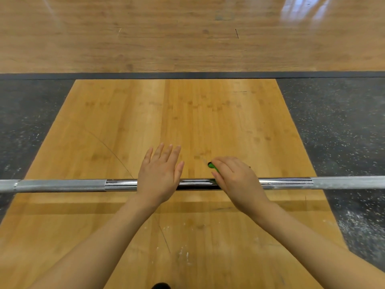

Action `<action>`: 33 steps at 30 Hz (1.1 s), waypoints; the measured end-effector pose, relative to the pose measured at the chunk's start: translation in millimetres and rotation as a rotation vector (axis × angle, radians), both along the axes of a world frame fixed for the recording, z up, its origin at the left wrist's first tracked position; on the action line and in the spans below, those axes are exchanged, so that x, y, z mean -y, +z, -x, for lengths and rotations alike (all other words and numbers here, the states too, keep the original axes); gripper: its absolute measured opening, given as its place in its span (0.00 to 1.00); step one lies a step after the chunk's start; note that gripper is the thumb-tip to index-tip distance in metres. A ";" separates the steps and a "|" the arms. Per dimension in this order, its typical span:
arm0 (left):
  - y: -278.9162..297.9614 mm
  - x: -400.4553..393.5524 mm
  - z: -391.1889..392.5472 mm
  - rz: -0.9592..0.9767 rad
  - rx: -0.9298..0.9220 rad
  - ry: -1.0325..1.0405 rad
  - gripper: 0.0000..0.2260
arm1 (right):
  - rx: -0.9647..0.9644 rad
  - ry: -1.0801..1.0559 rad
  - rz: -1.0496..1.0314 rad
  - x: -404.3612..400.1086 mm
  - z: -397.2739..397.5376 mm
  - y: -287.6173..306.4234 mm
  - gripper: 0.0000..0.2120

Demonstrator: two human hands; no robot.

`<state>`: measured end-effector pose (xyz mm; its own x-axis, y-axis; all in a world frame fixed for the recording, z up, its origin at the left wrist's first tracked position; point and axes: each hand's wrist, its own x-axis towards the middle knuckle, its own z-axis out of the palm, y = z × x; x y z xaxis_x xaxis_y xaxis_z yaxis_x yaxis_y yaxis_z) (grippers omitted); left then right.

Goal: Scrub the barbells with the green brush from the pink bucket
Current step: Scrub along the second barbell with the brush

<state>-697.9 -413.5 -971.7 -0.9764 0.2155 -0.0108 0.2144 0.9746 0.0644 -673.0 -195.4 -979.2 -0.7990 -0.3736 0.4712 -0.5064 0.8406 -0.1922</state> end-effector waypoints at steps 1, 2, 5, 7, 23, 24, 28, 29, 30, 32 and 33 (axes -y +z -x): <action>-1.7 0.1 -3.2 -0.001 0.005 0.001 0.30 | 0.012 0.018 -0.006 7.4 -3.1 -1.9 0.18; -2.5 0.4 -6.9 -0.002 0.011 0.004 0.29 | 0.023 0.033 -0.012 14.8 -7.2 -3.9 0.17; -2.6 1.4 -18.4 0.000 0.027 0.006 0.29 | 0.067 0.068 -0.083 30.3 -24.0 -10.5 0.18; -2.9 2.1 -24.5 0.010 0.046 0.000 0.28 | 0.091 0.084 -0.124 32.9 -32.1 -11.8 0.18; -0.2 1.4 -40.4 0.044 0.084 -0.017 0.31 | 0.020 0.103 -0.151 -16.3 -46.5 -13.9 0.17; -0.1 0.9 -39.5 0.044 0.083 -0.015 0.31 | 0.025 0.113 -0.160 -8.4 -46.0 -13.7 0.17; -0.6 0.9 -33.8 0.032 0.075 -0.009 0.32 | 0.020 0.139 -0.158 2.9 -41.6 -16.8 0.18; -0.3 1.3 -32.4 0.026 0.073 -0.009 0.32 | 0.014 0.142 -0.149 -3.0 -40.1 -17.8 0.18; 0.0 1.7 -31.0 0.021 0.072 -0.009 0.33 | 0.004 0.133 -0.135 -11.5 -38.7 -18.5 0.18; 0.0 2.2 -27.5 0.014 0.067 -0.010 0.32 | -0.020 0.089 -0.100 -30.6 -37.1 -19.4 0.20; -0.1 1.9 -25.5 0.011 0.062 -0.008 0.32 | -0.033 0.068 -0.092 -38.4 -36.7 -19.5 0.20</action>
